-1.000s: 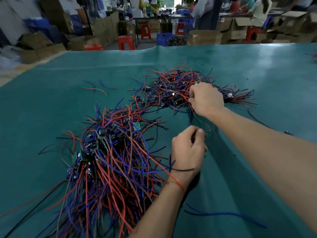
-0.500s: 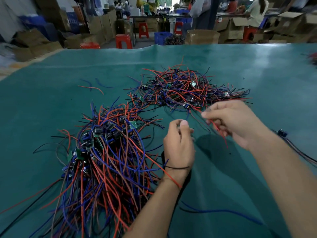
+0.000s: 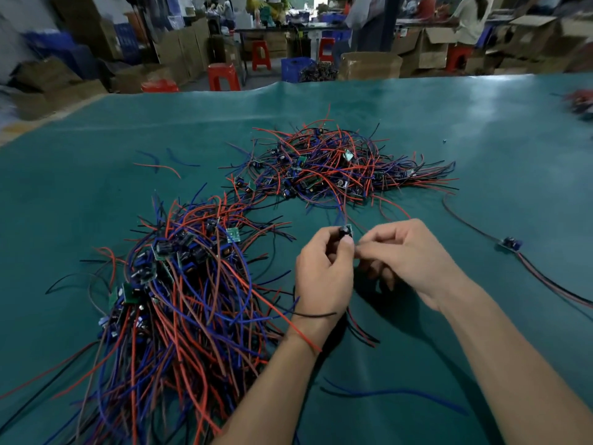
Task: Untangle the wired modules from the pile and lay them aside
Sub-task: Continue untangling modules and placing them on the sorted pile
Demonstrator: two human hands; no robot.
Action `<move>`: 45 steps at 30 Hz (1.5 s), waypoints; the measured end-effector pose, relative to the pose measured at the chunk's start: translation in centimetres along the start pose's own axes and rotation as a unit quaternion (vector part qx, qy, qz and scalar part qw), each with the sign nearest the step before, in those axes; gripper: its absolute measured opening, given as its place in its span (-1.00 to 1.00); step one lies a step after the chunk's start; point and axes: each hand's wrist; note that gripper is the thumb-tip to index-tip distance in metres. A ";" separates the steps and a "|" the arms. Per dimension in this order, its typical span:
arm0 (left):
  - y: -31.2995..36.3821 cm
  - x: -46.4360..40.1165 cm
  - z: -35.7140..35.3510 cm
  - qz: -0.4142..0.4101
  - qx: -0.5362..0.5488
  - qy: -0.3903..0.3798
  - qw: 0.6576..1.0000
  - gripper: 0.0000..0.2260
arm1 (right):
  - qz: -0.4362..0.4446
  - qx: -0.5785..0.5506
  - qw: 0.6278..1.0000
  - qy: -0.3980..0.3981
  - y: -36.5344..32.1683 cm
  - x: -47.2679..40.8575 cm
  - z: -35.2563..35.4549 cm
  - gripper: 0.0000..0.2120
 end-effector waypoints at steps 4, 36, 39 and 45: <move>0.0 0.2 0.1 0.001 0.002 -0.031 1.000 -0.90 | 0.026 -0.120 0.990 0.066 0.1 -0.7 0.2 -0.90; -0.2 0.3 0.0 0.033 0.014 -0.093 0.995 -0.89 | 0.046 -0.191 0.981 -0.007 0.8 -1.2 1.5 -0.94; -0.1 0.4 0.0 0.041 0.011 -0.096 0.994 -0.85 | 0.079 -0.132 0.987 0.047 1.1 -1.4 1.4 -0.84; -0.2 0.4 0.1 0.036 -0.008 -0.107 0.994 -0.82 | 0.109 -0.062 0.982 0.142 1.5 -1.7 1.4 -0.86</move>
Point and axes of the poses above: each hand's wrist, its own x-axis away from the middle knuckle, its own z-axis out of the back of the hand, y = z × x, and after that the axes turned 11 degrees about -z, right-handed
